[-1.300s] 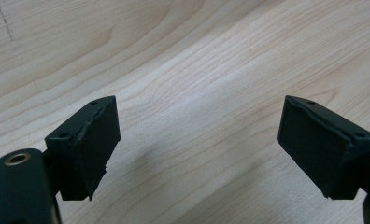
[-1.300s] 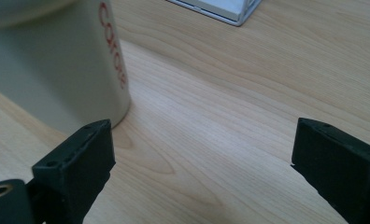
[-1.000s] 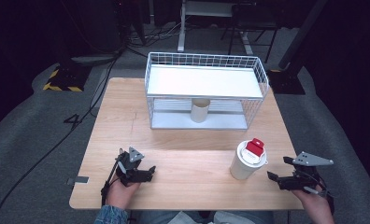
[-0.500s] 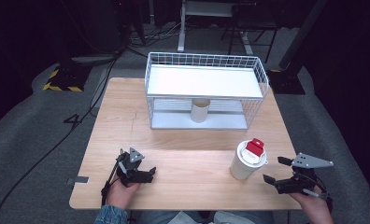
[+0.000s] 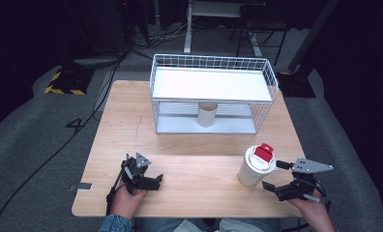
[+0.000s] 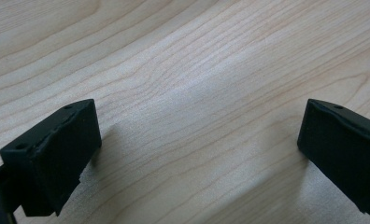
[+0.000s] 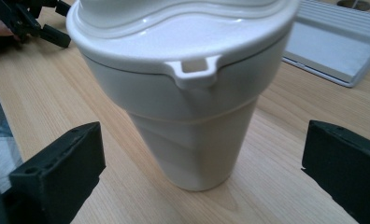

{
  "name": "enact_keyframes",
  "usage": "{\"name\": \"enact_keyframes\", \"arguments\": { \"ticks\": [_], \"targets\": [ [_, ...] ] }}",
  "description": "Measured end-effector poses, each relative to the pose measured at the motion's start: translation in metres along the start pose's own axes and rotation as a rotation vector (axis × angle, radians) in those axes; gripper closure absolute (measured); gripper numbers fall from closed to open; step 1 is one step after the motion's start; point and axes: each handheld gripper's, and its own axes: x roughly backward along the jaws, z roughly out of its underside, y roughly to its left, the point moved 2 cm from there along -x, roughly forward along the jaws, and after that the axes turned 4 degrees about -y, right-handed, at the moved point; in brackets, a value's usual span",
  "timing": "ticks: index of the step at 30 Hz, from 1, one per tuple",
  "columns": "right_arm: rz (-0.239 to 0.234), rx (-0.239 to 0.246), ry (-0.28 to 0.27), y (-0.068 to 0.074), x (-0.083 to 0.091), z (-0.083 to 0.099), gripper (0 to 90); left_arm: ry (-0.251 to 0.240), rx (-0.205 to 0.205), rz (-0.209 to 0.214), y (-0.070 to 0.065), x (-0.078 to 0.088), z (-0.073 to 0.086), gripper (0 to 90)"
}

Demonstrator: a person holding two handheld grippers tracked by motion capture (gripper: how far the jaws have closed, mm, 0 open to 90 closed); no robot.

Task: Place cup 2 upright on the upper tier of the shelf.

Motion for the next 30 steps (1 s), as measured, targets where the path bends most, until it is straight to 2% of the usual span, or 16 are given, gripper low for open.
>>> {"name": "enact_keyframes", "arguments": {
  "ticks": [6, 14, 24, 30],
  "targets": [
    [-0.019, -0.001, 0.001, -0.001, -0.015, 0.000, 0.0, 0.000, 0.003, -0.001, 0.000, 0.000, 0.000, 0.0],
    [-0.040, -0.004, -0.034, -0.003, -0.031, 0.002, 0.0, 0.000, 0.003, -0.001, 0.000, 0.000, 0.000, 0.0],
    [-0.018, 0.041, -0.106, 0.000, -0.045, 0.009, 0.3, 0.000, -0.001, 0.002, 0.000, 0.000, 0.000, 0.1],
    [-0.033, 0.060, -0.147, 0.000, -0.047, 0.011, 4.8, 0.000, -0.001, 0.001, 0.000, 0.001, 0.000, 0.1]
  ]
}}
